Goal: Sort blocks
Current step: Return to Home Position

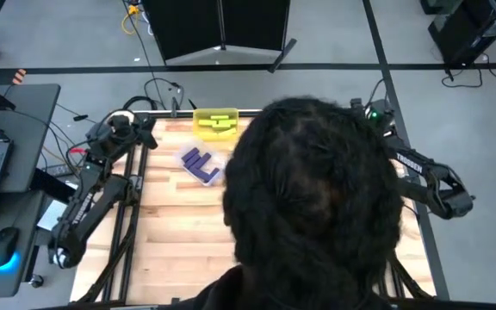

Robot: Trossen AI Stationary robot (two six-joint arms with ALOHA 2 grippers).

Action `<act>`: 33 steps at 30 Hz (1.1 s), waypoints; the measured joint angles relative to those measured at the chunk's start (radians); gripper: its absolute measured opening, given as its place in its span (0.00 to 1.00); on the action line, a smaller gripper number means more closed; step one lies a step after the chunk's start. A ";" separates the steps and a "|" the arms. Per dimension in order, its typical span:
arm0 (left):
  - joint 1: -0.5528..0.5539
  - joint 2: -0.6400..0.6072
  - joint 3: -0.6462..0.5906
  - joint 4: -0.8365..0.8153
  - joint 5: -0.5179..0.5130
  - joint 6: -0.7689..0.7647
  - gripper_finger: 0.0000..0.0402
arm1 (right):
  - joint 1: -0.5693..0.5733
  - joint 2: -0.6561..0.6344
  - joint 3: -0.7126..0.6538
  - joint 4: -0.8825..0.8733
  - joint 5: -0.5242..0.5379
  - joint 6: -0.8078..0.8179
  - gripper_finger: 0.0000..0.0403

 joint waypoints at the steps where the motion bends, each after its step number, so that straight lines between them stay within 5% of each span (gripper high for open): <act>1: 0.016 -0.005 0.000 -0.008 0.011 0.003 0.00 | -0.013 -0.003 0.000 0.001 -0.002 -0.003 0.02; 7: 0.115 -0.009 -0.001 -0.056 0.017 0.129 0.00 | -0.056 -0.008 0.000 0.005 -0.065 -0.052 0.02; 15: 0.175 0.033 -0.100 0.382 0.113 -0.017 0.00 | -0.039 -0.008 0.000 0.317 -0.079 -0.067 0.02; 19: 0.155 0.048 -0.104 0.409 0.125 -0.016 0.00 | 0.057 -0.014 -0.001 0.418 -0.125 -0.079 0.01; 23: 0.102 0.042 -0.104 0.445 0.351 0.153 0.00 | 0.221 -0.041 -0.084 0.436 -0.174 -0.295 0.01; 27: 0.041 0.029 -0.104 0.425 0.425 0.246 0.00 | 0.318 -0.072 -0.243 0.506 -0.114 -0.488 0.01; 29: 0.014 0.015 -0.108 0.410 0.467 0.295 0.00 | 0.346 -0.090 -0.335 0.609 -0.101 -0.504 0.01; 33: -0.054 -0.042 -0.185 0.405 0.491 0.292 0.00 | 0.397 -0.147 -0.333 0.504 -0.170 -0.439 0.01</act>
